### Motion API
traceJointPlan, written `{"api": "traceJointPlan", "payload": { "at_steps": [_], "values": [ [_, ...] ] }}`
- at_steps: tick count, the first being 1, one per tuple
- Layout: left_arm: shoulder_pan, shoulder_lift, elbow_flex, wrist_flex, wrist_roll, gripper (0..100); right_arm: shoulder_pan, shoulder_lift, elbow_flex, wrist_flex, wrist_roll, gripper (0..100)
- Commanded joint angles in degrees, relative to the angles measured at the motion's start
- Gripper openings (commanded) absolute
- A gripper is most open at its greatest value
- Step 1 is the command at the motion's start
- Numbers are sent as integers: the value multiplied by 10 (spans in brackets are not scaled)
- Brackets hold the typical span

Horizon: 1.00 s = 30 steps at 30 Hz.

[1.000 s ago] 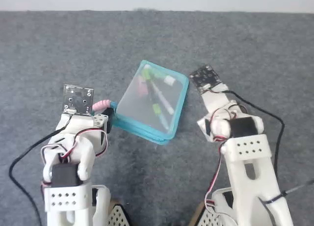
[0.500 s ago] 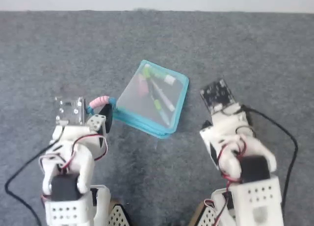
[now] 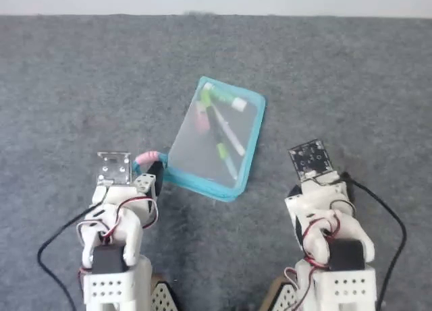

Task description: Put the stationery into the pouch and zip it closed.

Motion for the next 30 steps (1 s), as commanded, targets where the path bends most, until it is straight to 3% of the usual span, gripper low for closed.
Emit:
{"api": "traceJointPlan", "payload": {
  "at_steps": [1,5,9,12,30],
  "values": [
    [-11,-13,-4,-20,12,220,35,-63,53,-34,-9,299],
    [-13,-11,-4,4,12,219,47,-134,113,-44,-4,128],
    [-13,-11,-4,110,12,219,47,-167,149,-41,-4,6],
    [-12,-14,-4,223,11,219,50,-160,164,-43,-4,27],
    [-12,-13,-4,215,13,219,50,-165,194,-37,-4,47]
  ]
}}
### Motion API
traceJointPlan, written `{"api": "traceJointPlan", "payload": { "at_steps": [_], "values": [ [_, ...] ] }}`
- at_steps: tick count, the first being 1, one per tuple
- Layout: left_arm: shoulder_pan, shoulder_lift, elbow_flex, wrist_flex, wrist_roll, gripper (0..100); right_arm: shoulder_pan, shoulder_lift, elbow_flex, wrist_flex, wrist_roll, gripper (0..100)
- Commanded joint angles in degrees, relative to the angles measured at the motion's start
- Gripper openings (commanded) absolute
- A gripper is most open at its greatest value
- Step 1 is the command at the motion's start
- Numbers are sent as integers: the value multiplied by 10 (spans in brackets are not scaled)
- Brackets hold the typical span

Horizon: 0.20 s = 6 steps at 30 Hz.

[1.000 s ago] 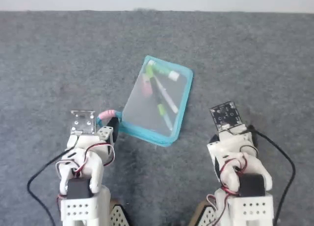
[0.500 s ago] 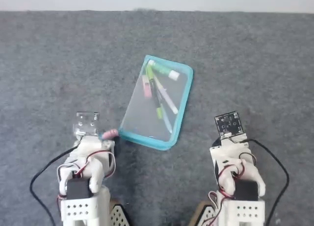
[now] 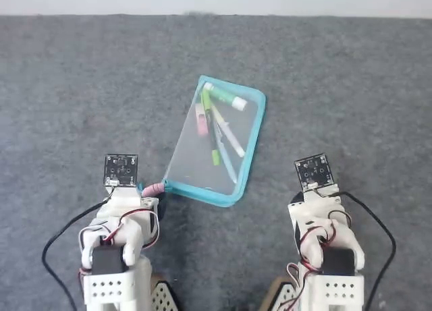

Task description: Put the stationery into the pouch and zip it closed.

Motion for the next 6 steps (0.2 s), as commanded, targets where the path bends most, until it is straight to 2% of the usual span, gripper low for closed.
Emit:
{"api": "traceJointPlan", "payload": {
  "at_steps": [1,6],
  "values": [
    [-2,-12,-4,4,13,219,6,-7,11,-7,-4,47],
    [-2,-12,-4,4,13,219,6,-7,11,-7,-4,47]
  ]
}}
